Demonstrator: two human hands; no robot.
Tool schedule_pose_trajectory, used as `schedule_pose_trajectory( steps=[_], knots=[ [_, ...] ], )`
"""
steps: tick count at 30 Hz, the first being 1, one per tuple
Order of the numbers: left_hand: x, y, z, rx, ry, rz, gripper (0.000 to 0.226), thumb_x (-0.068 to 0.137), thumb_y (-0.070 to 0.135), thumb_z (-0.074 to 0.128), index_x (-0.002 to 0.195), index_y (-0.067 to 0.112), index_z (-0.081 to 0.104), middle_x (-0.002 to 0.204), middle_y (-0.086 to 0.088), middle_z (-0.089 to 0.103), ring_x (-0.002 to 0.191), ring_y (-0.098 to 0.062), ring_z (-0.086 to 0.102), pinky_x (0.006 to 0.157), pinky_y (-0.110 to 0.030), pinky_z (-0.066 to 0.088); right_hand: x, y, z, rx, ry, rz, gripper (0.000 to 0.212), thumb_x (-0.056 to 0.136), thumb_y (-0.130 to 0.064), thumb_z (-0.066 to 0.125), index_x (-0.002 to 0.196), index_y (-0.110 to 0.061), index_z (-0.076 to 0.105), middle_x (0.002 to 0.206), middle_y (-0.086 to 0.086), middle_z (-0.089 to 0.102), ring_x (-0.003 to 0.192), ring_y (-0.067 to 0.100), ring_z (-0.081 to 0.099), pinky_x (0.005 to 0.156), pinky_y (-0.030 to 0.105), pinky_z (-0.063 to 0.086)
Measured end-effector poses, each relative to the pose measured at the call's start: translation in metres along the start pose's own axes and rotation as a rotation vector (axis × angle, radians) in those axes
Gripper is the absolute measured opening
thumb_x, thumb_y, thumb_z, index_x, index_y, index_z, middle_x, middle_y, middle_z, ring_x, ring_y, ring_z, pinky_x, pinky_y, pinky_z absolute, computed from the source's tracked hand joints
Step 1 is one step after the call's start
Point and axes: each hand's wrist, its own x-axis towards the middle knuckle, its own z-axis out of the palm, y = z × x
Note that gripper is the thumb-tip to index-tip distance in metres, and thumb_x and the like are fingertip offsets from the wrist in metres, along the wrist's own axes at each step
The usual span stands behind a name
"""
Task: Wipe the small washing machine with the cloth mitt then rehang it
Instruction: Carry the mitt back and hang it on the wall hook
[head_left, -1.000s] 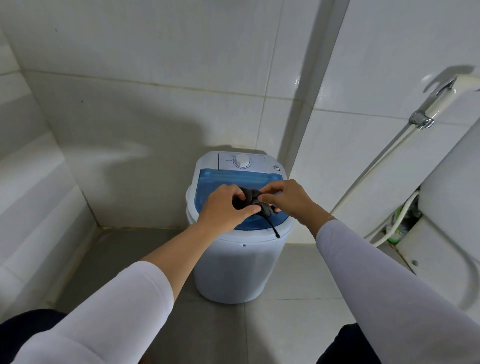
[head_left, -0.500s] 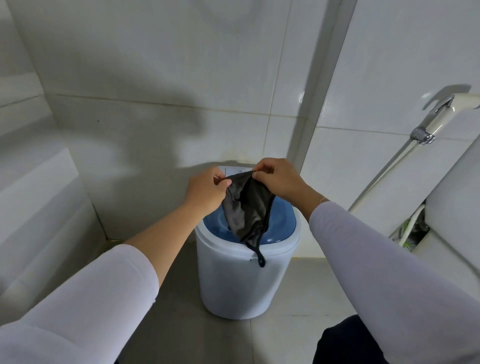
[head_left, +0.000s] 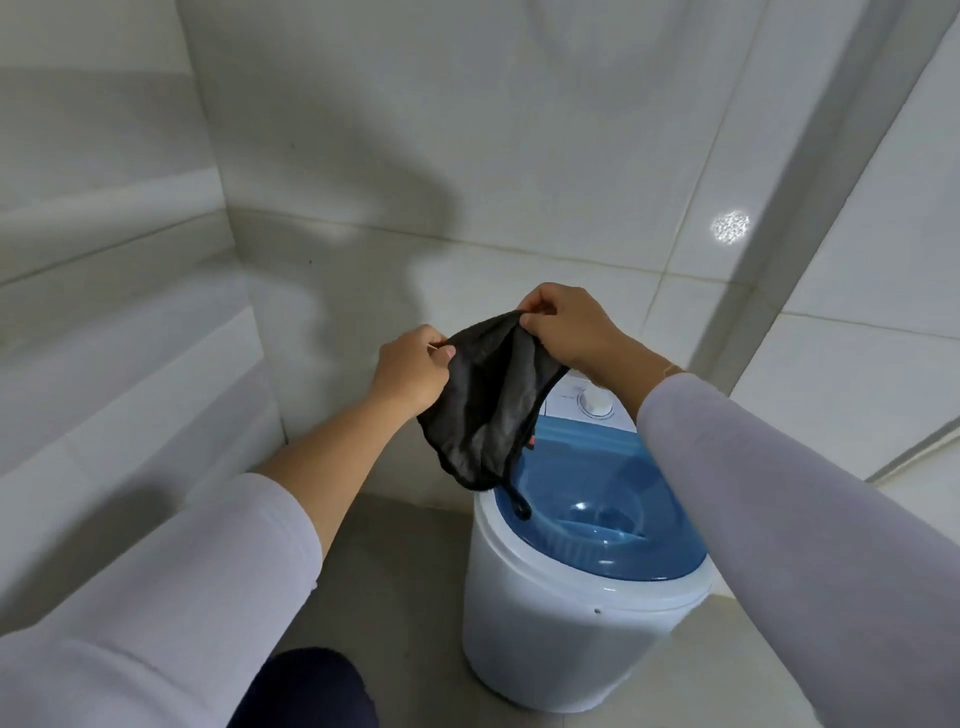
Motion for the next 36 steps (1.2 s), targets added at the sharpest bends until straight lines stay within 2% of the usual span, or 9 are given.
schedule_pose_trajectory(
  steps=[4,8,10,12,17,22,26,32,36],
  knots=[
    [0.041,-0.005,-0.016,-0.035,0.112,-0.042,0.030,0.096,0.025,0.046,0.118,0.007,0.058,0.114,-0.012,0.064,0.106,-0.028,0.057,0.080,-0.024,0.037,0.045,-0.003,0.018,-0.028,-0.193,0.012,0.032,0.087,-0.002,0.046,0.110,-0.019,0.060,0.088,0.002,0.055,0.068,0.011,0.051,0.057,0.020,0.039],
    [0.082,0.002,-0.049,-0.023,0.179,-0.083,0.028,0.095,0.025,0.049,0.114,0.007,0.060,0.108,-0.010,0.066,0.101,-0.025,0.059,0.077,-0.023,0.037,0.083,-0.032,0.029,0.073,-0.285,0.010,0.022,0.090,-0.025,0.052,0.107,-0.016,0.065,0.099,-0.004,0.060,0.091,0.015,0.057,0.076,0.021,0.045],
    [0.096,0.011,-0.070,-0.036,0.200,-0.102,0.028,0.094,0.024,0.051,0.113,0.007,0.062,0.108,-0.010,0.067,0.101,-0.023,0.060,0.078,-0.021,0.038,0.100,-0.054,0.029,0.063,-0.340,-0.015,0.029,0.087,-0.043,0.056,0.100,-0.019,0.067,0.089,-0.007,0.062,0.087,0.014,0.059,0.080,0.023,0.046],
    [0.107,0.025,-0.096,-0.026,0.199,-0.112,0.027,0.093,0.024,0.052,0.113,0.008,0.062,0.110,-0.009,0.067,0.103,-0.023,0.060,0.079,-0.020,0.038,0.112,-0.082,0.023,0.006,-0.351,-0.081,0.028,0.085,-0.043,0.059,0.101,-0.021,0.068,0.074,-0.009,0.058,0.074,0.010,0.055,0.068,0.017,0.042],
    [0.127,0.076,-0.180,0.041,0.213,-0.130,0.028,0.093,0.024,0.052,0.114,0.008,0.063,0.114,-0.008,0.066,0.107,-0.023,0.060,0.084,-0.021,0.038,0.136,-0.173,-0.011,-0.028,-0.317,-0.165,0.021,0.088,-0.031,0.059,0.097,-0.016,0.070,0.066,-0.010,0.055,0.072,0.014,0.052,0.062,0.015,0.037],
    [0.145,0.134,-0.281,0.113,0.228,-0.139,0.028,0.092,0.034,0.054,0.098,0.010,0.067,0.101,-0.005,0.071,0.093,-0.017,0.062,0.076,-0.019,0.034,0.158,-0.275,-0.059,-0.014,-0.225,-0.220,0.021,0.090,-0.026,0.055,0.095,-0.010,0.068,0.092,0.004,0.068,0.090,0.021,0.058,0.078,0.024,0.040],
    [0.166,0.183,-0.354,0.140,0.255,-0.103,0.028,0.091,0.035,0.055,0.092,0.010,0.068,0.095,-0.004,0.071,0.079,-0.012,0.055,0.073,-0.018,0.032,0.181,-0.352,-0.099,-0.020,-0.148,-0.256,0.012,0.090,-0.021,0.054,0.082,-0.014,0.060,0.061,-0.010,0.047,0.078,0.018,0.050,0.070,0.022,0.035],
    [0.211,0.256,-0.441,0.107,0.300,-0.045,0.018,0.092,0.022,0.054,0.105,0.015,0.066,0.102,-0.001,0.067,0.089,-0.012,0.056,0.074,-0.013,0.035,0.216,-0.446,-0.159,0.058,-0.014,-0.311,0.017,0.089,-0.007,0.048,0.094,-0.017,0.061,0.055,-0.005,0.044,0.056,0.010,0.044,0.058,0.018,0.037],
    [0.245,0.289,-0.470,-0.022,0.329,-0.026,0.009,0.091,0.017,0.057,0.099,0.015,0.055,0.088,-0.001,0.060,0.081,-0.014,0.053,0.068,-0.016,0.041,0.244,-0.481,-0.179,-0.007,0.064,-0.326,0.032,0.090,-0.005,0.044,0.093,-0.019,0.073,0.098,0.000,0.071,0.088,0.016,0.059,0.079,0.017,0.038]
  ],
)
